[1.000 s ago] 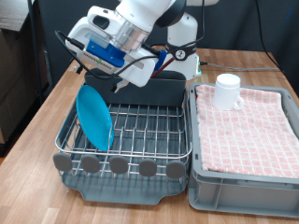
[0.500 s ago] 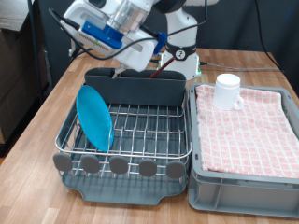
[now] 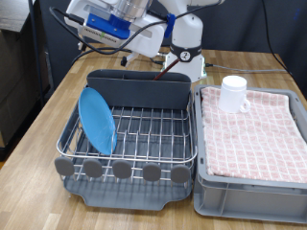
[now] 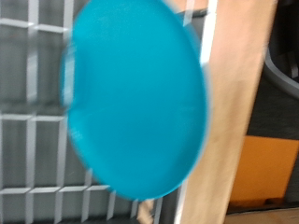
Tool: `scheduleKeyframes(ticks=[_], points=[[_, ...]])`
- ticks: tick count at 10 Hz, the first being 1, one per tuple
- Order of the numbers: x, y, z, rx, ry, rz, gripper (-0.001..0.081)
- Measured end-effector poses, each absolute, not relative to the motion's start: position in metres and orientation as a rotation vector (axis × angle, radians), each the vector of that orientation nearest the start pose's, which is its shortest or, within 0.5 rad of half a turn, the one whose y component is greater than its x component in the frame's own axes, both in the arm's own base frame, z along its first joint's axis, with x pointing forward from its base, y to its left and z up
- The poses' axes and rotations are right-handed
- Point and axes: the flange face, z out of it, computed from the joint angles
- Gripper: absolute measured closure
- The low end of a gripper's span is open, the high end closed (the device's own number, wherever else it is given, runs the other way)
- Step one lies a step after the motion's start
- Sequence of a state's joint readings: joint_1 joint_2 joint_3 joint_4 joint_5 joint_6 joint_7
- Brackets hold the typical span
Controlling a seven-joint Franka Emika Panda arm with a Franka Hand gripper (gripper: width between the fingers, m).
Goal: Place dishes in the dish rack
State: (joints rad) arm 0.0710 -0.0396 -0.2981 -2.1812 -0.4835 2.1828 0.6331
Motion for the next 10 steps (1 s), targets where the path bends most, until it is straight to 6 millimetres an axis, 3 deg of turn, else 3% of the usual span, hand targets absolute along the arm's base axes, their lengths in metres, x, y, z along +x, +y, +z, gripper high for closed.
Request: scheduleKeyframes(ticks=[2,7,10], points=[[0.513,-0.103,0.424,-3.326,0.973,-0.094,0.0003],[0.512,-0.011,0.438,-3.245,0.823,-0.097,0.0003],[0.508,-0.005,0.438,-3.25,0.812,-0.069,0.0003]])
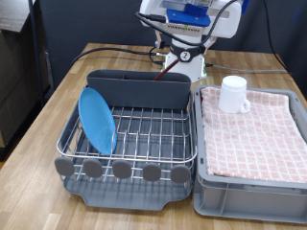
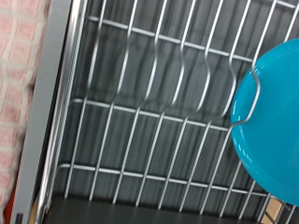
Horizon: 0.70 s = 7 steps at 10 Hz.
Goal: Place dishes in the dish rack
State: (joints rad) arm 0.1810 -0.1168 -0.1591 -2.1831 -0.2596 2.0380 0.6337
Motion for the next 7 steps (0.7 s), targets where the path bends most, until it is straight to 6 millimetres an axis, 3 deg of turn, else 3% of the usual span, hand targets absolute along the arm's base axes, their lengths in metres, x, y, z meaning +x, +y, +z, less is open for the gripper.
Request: scheduleKeyframes(ticks=[3,7], points=[[0.504,0.027,0.444,-3.27,0.682,0.052,0.0003],[0.492,0.103,0.445,-3.22,0.574,0.101,0.0003]])
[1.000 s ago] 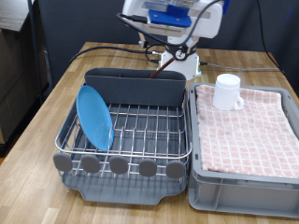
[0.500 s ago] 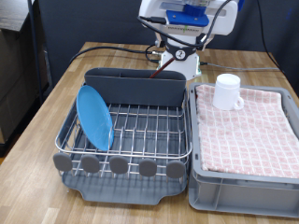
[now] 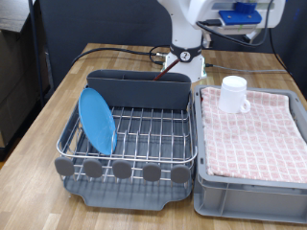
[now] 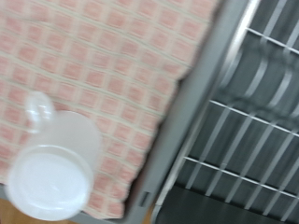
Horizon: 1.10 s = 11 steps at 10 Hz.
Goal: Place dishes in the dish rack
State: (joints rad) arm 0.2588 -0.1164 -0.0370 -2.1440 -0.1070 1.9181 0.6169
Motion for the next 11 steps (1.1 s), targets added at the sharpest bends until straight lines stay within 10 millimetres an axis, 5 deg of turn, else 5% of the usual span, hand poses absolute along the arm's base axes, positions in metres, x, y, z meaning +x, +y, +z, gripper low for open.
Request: scheduleKeyframes(ticks=[5,11], points=[[0.468,0.173,0.444,-3.253,0.631,0.062,0.0003],[0.454,0.198,0.432,-3.289,0.606,0.105,0.0003]])
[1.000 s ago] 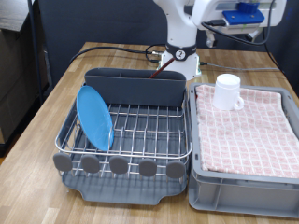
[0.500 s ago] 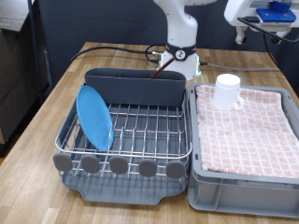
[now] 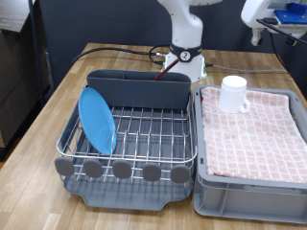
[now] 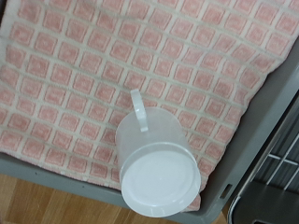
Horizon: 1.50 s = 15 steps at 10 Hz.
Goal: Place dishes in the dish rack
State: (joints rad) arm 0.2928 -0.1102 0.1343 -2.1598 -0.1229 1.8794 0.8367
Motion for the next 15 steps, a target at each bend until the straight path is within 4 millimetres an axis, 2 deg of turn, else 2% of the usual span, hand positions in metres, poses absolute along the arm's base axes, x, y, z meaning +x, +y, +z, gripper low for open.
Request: scheduleKeyframes(ticks=[2,6,7,11,15], points=[[0.452,0.199,0.411,-3.317,0.602,0.188,0.0003],[0.444,0.209,0.357,-3.384,0.504,0.305,0.0003],[0.444,0.211,0.35,-3.395,0.456,0.304,0.0003],[0.453,0.215,0.346,-3.392,0.407,0.264,0.0003],[0.459,0.23,0.321,-3.385,0.348,0.288,0.0003]])
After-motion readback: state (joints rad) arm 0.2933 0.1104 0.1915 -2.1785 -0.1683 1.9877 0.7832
